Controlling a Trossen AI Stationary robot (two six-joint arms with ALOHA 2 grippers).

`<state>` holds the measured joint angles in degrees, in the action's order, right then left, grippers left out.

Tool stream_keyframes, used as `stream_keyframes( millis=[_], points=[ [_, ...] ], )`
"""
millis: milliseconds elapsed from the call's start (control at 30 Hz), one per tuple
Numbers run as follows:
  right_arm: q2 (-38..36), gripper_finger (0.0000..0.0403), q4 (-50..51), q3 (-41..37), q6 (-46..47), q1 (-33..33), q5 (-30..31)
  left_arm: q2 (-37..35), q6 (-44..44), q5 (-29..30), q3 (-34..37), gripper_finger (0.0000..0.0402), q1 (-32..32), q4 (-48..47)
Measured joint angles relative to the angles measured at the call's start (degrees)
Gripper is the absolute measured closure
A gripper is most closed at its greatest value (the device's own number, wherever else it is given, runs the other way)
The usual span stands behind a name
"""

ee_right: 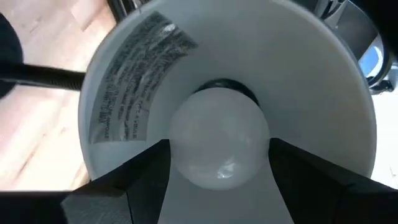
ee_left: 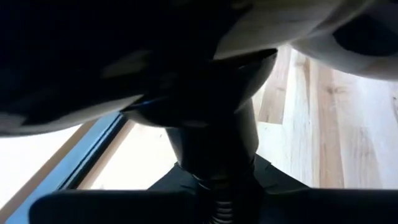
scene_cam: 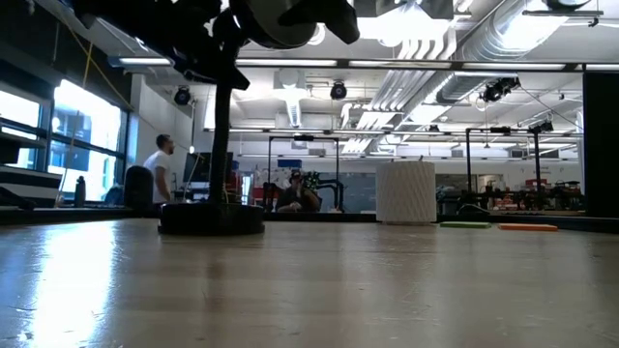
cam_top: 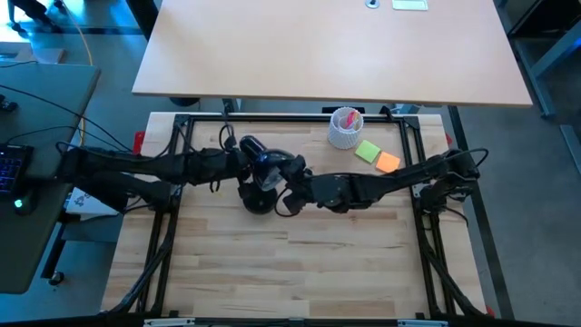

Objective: Screw lightbulb
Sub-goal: Insert the lightbulb into the lamp

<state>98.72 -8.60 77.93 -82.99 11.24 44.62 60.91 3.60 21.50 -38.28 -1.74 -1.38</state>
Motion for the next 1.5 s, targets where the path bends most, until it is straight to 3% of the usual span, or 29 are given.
stream_keyframes(
  millis=[300,467,733,933,1100,1233,1300,1500],
  points=[
    [-0.02,0.0139,-0.06,0.00,11.81,0.10,-1.87,0.11,-3.25,5.86,0.09,0.0361,4.30,0.47],
    [-0.02,0.0139,-1.82,0.00,28.55,0.16,-2.88,0.49,-4.04,9.54,0.11,0.0359,6.98,1.32],
    [-0.04,0.0139,-7.41,-0.09,67.77,0.08,-2.54,3.27,-7.12,14.64,-0.02,0.0360,10.57,3.03],
    [-1.28,0.0140,-6.67,-0.09,75.64,2.06,1.58,4.11,-8.43,15.64,-0.15,0.0360,10.64,3.06],
    [-3.33,0.0140,-5.30,0.00,74.89,5.61,2.29,4.17,-8.35,16.32,-0.15,0.0360,10.64,3.01],
    [-4.27,0.0140,-2.77,0.00,65.93,7.98,2.44,4.19,-7.96,16.33,-0.15,0.0360,10.62,2.90],
    [-4.42,0.0140,-1.87,0.02,57.50,8.72,2.53,4.17,-7.14,15.19,-0.13,0.0360,10.58,2.94],
    [-4.37,0.0140,9.84,0.01,19.37,8.66,-0.58,4.13,-4.57,10.22,-0.13,0.0360,10.51,3.30]
  ],
)
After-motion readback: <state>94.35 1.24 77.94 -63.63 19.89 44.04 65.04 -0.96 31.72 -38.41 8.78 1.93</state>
